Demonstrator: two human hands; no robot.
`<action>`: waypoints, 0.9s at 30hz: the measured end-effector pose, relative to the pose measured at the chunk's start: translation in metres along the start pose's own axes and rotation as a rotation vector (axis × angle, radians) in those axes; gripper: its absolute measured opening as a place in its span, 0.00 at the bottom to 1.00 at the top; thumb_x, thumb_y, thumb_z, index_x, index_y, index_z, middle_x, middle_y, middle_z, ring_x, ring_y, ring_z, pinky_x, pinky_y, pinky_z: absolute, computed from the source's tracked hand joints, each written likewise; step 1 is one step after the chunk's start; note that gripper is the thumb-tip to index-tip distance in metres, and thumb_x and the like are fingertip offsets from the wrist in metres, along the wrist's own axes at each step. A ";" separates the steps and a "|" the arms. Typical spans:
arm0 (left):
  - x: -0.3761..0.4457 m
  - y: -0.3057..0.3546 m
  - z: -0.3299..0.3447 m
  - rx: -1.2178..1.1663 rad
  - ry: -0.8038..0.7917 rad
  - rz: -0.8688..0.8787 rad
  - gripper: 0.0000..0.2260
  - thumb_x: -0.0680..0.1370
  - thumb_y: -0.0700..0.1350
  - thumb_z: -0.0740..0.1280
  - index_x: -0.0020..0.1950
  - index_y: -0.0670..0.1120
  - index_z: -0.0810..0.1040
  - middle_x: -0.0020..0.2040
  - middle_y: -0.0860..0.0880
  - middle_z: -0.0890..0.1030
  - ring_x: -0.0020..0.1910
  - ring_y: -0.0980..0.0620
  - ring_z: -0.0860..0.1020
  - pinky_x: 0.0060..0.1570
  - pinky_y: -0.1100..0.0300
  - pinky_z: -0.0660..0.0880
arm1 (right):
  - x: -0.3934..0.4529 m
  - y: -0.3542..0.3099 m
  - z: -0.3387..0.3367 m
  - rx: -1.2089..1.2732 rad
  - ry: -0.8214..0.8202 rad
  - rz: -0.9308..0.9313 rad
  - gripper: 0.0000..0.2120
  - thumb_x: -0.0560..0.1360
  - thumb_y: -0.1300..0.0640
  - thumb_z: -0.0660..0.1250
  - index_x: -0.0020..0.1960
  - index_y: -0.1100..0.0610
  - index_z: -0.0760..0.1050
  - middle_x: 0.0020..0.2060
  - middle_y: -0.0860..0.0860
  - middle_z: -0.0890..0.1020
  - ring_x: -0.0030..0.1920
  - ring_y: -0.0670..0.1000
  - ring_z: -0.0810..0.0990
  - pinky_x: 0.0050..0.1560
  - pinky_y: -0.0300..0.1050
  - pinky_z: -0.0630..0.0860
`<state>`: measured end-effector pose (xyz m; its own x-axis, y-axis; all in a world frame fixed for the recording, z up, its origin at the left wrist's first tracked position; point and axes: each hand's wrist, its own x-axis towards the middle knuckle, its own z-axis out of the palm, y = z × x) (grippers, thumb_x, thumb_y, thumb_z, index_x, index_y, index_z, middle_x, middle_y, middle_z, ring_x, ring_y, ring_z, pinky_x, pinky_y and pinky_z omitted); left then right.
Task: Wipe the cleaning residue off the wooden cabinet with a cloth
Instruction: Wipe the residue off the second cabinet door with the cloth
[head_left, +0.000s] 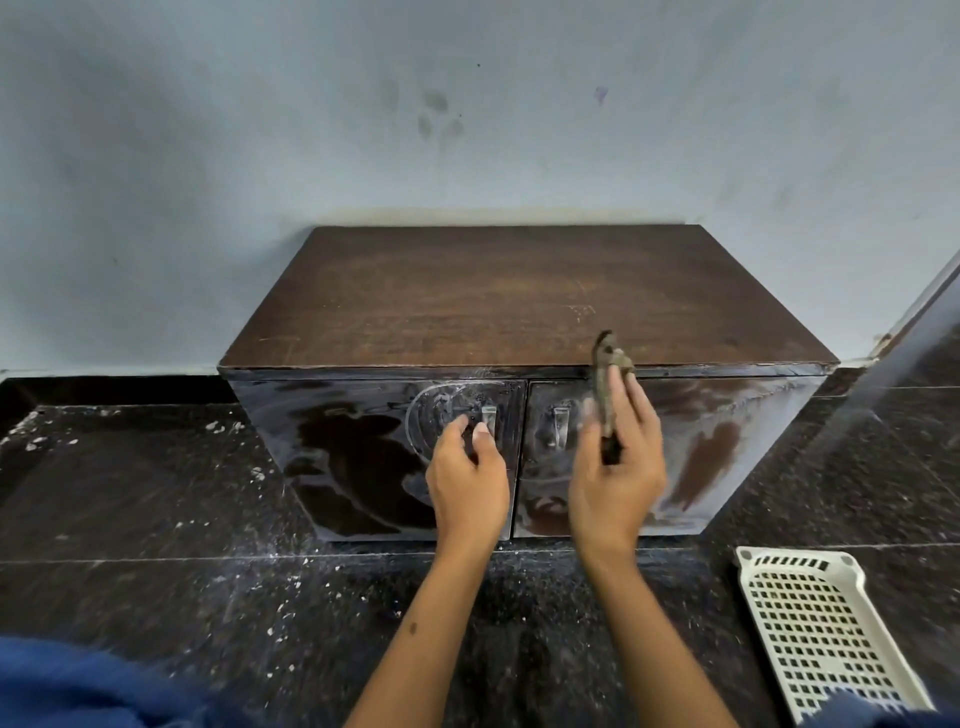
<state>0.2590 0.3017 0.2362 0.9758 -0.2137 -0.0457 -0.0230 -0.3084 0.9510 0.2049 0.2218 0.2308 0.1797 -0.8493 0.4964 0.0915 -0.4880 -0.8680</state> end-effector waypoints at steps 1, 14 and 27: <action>0.000 -0.002 0.001 0.035 -0.014 0.004 0.20 0.81 0.51 0.55 0.72 0.46 0.66 0.69 0.49 0.71 0.68 0.52 0.68 0.68 0.54 0.64 | -0.004 0.007 0.006 -0.097 -0.032 -0.135 0.20 0.75 0.63 0.68 0.66 0.54 0.72 0.65 0.52 0.73 0.63 0.51 0.73 0.63 0.50 0.73; 0.007 -0.021 0.007 -0.094 -0.302 -0.169 0.27 0.80 0.60 0.45 0.75 0.49 0.60 0.75 0.51 0.62 0.75 0.52 0.57 0.74 0.51 0.53 | 0.001 0.058 0.018 -0.485 -0.090 -0.444 0.16 0.79 0.62 0.57 0.63 0.62 0.76 0.63 0.64 0.72 0.66 0.56 0.65 0.66 0.54 0.69; 0.018 -0.024 0.002 -0.087 -0.379 -0.206 0.27 0.80 0.60 0.42 0.75 0.50 0.59 0.76 0.50 0.60 0.75 0.52 0.57 0.74 0.51 0.52 | 0.002 0.045 0.029 -0.382 0.076 -0.183 0.21 0.75 0.70 0.61 0.67 0.61 0.72 0.68 0.62 0.68 0.67 0.61 0.68 0.59 0.62 0.75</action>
<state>0.2763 0.3033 0.2122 0.8091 -0.4859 -0.3305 0.1977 -0.3045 0.9318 0.2379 0.2035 0.1922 0.1207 -0.7474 0.6533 -0.2571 -0.6592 -0.7066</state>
